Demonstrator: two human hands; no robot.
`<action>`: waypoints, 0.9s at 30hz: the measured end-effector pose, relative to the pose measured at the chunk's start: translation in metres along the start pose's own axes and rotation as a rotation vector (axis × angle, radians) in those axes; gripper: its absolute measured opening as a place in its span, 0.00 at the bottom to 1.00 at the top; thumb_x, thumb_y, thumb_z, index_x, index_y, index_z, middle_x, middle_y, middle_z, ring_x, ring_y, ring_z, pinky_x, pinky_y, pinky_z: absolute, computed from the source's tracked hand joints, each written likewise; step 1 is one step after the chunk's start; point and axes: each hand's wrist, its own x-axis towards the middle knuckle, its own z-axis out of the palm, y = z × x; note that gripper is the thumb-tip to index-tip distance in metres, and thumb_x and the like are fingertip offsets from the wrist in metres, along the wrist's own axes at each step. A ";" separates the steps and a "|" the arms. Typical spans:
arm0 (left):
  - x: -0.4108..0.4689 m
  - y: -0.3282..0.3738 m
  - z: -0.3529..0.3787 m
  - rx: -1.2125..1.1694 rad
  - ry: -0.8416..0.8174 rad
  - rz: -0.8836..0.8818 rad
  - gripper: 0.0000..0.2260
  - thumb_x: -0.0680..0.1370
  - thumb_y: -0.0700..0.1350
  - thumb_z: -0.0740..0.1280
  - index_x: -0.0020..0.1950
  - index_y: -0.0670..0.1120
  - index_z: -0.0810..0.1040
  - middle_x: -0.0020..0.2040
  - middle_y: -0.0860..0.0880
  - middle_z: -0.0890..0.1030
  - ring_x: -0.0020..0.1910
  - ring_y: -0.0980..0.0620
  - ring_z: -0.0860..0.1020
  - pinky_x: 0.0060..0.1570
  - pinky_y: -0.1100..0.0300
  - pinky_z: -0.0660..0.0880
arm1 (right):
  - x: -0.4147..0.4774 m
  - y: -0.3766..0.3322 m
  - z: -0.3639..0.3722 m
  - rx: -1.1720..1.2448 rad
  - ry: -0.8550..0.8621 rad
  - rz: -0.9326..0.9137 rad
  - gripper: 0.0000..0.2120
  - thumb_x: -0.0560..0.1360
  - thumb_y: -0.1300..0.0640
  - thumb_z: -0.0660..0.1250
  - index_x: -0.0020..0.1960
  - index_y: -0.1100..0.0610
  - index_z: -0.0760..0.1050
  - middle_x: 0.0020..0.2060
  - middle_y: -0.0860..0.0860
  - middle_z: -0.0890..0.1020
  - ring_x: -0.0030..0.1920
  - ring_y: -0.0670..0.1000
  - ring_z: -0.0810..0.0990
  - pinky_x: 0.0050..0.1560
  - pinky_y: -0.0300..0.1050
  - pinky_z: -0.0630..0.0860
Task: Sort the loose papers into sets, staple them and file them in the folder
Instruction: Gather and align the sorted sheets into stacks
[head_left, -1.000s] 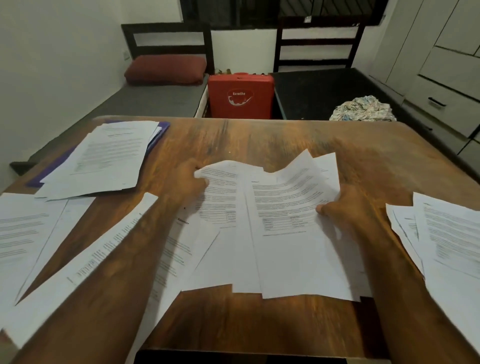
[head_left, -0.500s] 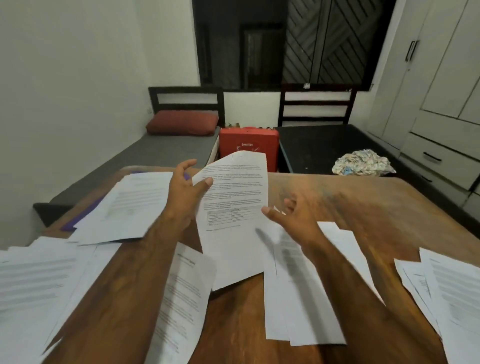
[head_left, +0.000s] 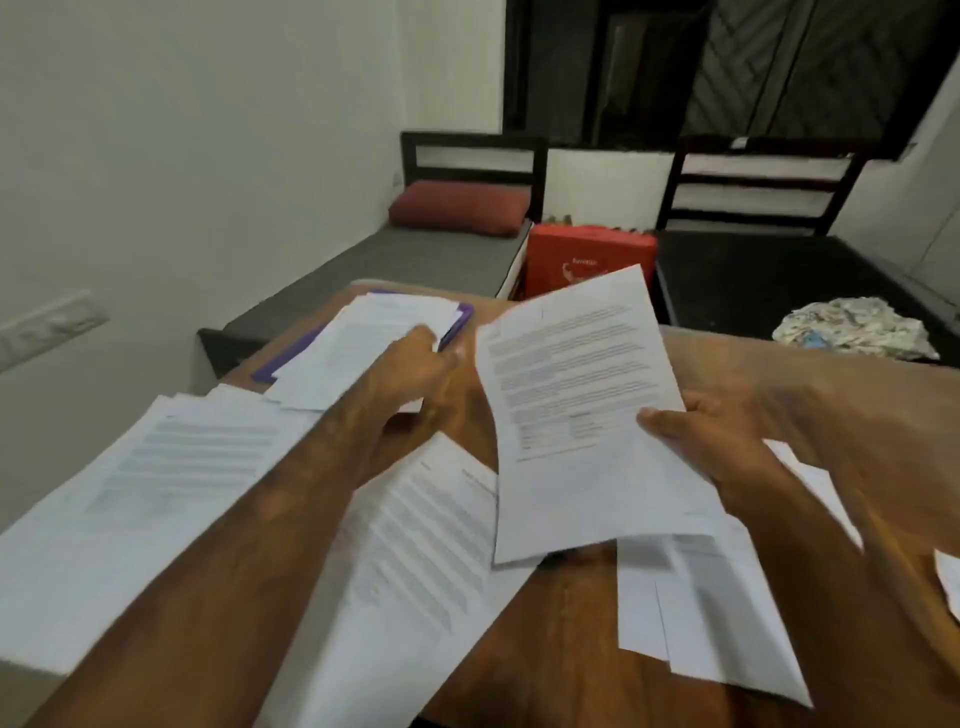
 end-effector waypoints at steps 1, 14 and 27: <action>-0.005 -0.023 0.007 0.214 -0.085 -0.022 0.27 0.81 0.60 0.66 0.75 0.47 0.70 0.73 0.43 0.75 0.68 0.40 0.76 0.71 0.44 0.71 | -0.003 0.012 0.001 -0.034 -0.004 0.034 0.09 0.81 0.58 0.70 0.60 0.51 0.82 0.55 0.51 0.87 0.52 0.58 0.87 0.54 0.60 0.83; -0.042 -0.098 0.027 0.509 -0.085 0.038 0.28 0.70 0.61 0.78 0.63 0.52 0.73 0.59 0.53 0.76 0.56 0.49 0.76 0.63 0.52 0.75 | -0.040 0.077 0.017 -0.069 0.143 0.025 0.10 0.81 0.62 0.69 0.61 0.54 0.82 0.55 0.49 0.86 0.52 0.55 0.85 0.50 0.50 0.81; -0.054 -0.085 -0.024 -0.861 -0.159 -0.006 0.20 0.71 0.40 0.76 0.63 0.42 0.81 0.58 0.41 0.86 0.53 0.41 0.86 0.49 0.46 0.84 | -0.063 0.091 0.012 0.026 0.108 -0.050 0.10 0.82 0.59 0.70 0.61 0.49 0.82 0.55 0.44 0.86 0.54 0.52 0.85 0.53 0.49 0.82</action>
